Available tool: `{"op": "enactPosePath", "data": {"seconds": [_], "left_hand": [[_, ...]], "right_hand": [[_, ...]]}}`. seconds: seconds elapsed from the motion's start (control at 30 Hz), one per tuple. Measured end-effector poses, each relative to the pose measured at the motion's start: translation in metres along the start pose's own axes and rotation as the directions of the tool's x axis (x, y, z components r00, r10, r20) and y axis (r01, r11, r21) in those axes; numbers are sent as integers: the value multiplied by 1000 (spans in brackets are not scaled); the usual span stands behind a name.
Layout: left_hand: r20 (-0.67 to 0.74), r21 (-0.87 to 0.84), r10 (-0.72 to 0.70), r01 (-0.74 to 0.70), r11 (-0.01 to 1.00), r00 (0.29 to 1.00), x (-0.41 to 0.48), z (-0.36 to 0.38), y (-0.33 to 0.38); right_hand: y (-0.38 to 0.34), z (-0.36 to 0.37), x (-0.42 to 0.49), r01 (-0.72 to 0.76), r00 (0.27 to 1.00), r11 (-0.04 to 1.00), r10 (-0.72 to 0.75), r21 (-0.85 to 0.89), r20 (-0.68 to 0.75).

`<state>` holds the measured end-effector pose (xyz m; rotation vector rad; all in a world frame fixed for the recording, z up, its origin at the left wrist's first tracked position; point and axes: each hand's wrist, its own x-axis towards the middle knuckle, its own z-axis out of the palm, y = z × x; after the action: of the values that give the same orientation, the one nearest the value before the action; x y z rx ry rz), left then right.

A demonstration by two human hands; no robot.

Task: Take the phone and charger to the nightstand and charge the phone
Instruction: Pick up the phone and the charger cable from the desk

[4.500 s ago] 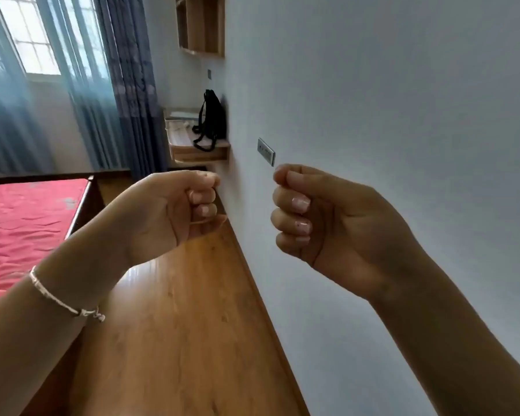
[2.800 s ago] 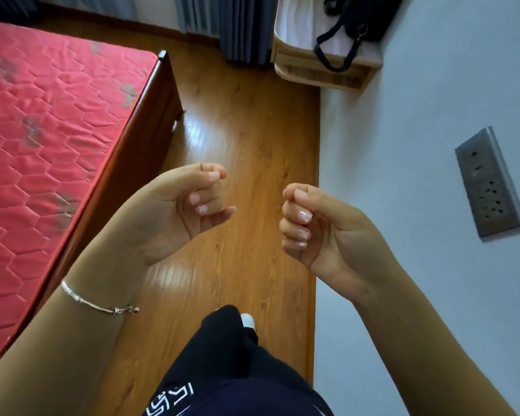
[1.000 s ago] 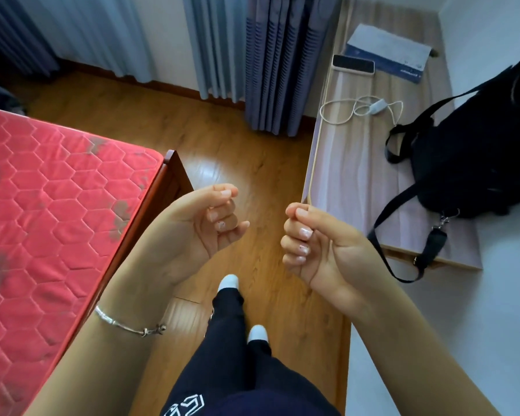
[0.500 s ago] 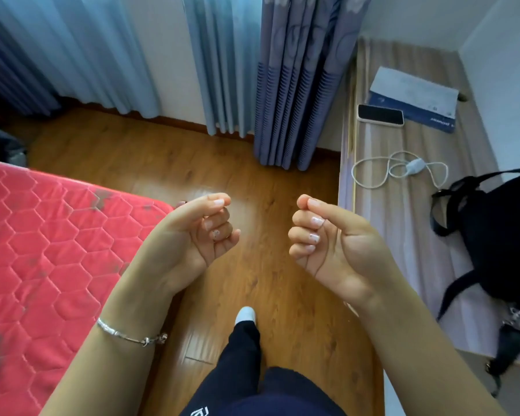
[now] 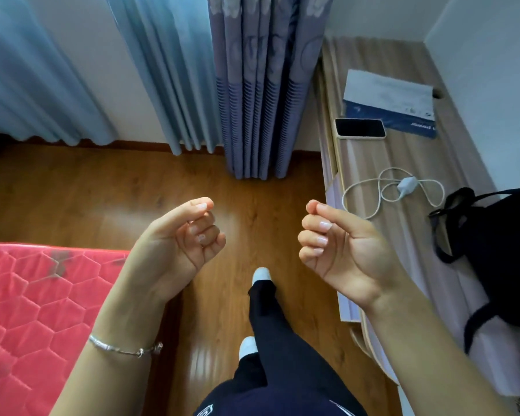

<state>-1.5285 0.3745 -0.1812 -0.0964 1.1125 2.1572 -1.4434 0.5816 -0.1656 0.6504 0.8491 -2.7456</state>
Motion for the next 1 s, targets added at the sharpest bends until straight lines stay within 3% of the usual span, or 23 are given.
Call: {"op": "enactPosePath", "data": {"seconds": [0.4,0.63,1.0], "left_hand": [[136,104,-118,104,989,984,205,75,63],[247,165,-233,196,967,941,304,125,77],[376,408,-572,424,809,729,456,199,62]], "right_hand": [[-137,-21,113,176,984,976,-170,128,-53],[-200,-31,145,310,945,934,-283,177,-162],[-265,-62,180,616,745,758,-471,214,-473]]}}
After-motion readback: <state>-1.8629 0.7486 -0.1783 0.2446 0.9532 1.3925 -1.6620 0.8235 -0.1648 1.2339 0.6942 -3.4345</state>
